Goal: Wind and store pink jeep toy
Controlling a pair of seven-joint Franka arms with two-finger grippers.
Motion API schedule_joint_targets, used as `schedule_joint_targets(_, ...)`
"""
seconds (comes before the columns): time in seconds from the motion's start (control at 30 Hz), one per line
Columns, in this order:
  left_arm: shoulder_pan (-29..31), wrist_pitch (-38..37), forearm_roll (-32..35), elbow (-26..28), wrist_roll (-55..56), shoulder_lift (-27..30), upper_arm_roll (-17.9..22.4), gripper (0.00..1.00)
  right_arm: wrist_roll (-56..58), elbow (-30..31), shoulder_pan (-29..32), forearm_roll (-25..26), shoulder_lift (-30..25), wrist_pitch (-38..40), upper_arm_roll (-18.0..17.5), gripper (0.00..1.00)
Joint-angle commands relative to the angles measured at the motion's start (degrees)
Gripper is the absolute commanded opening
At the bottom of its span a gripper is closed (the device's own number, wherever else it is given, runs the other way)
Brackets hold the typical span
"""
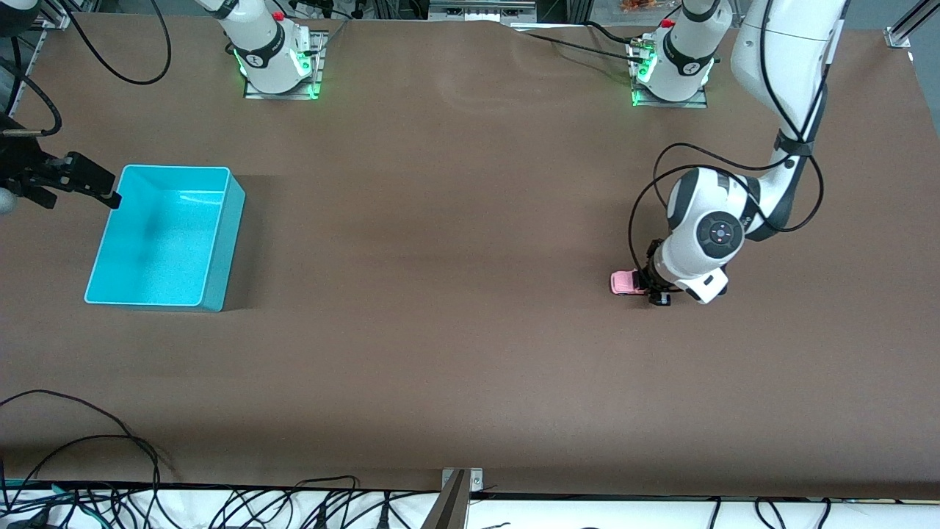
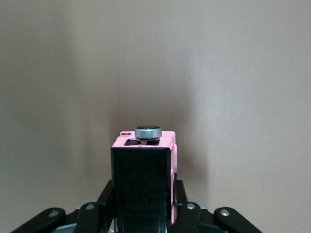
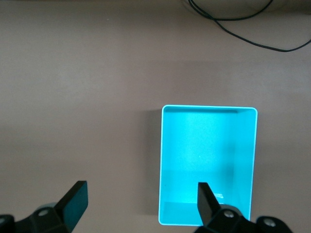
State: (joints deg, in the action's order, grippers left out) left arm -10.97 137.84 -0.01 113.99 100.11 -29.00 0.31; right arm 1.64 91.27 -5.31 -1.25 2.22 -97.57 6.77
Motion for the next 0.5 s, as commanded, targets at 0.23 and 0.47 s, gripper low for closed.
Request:
schedule_joint_targets(0.23, 8.5, 2.9, 5.7, -0.5, -4.9, -2.6, 0.4, 0.05, 0.0, -0.8, 0.0, 0.4, 0.2, 0.5, -0.2, 1.00)
schedule_joint_targets(0.47, 13.1, 2.9, 5.8, -0.7, -8.6, -2.6, 0.4, 0.05, 0.0, -0.8, 0.0, 0.5, 0.2, 0.5, -0.2, 1.00)
